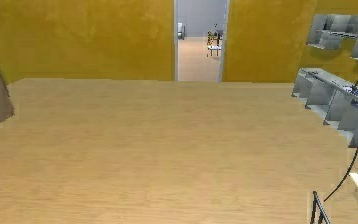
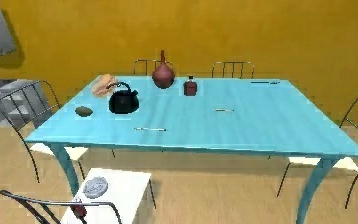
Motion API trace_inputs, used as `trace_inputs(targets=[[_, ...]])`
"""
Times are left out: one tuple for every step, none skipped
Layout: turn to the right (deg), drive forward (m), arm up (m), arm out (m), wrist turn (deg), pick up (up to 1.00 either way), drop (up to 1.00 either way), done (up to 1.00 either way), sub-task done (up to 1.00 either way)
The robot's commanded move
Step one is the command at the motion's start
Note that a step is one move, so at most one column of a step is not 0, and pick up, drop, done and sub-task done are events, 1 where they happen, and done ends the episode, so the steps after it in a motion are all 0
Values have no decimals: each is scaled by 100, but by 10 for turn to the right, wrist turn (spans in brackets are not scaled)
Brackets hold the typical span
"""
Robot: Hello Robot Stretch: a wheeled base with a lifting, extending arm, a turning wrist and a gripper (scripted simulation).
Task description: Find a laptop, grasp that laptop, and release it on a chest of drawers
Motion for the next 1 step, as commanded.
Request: trace_inputs(targets=[[0,15,0,0,0,0,0,0,0]])
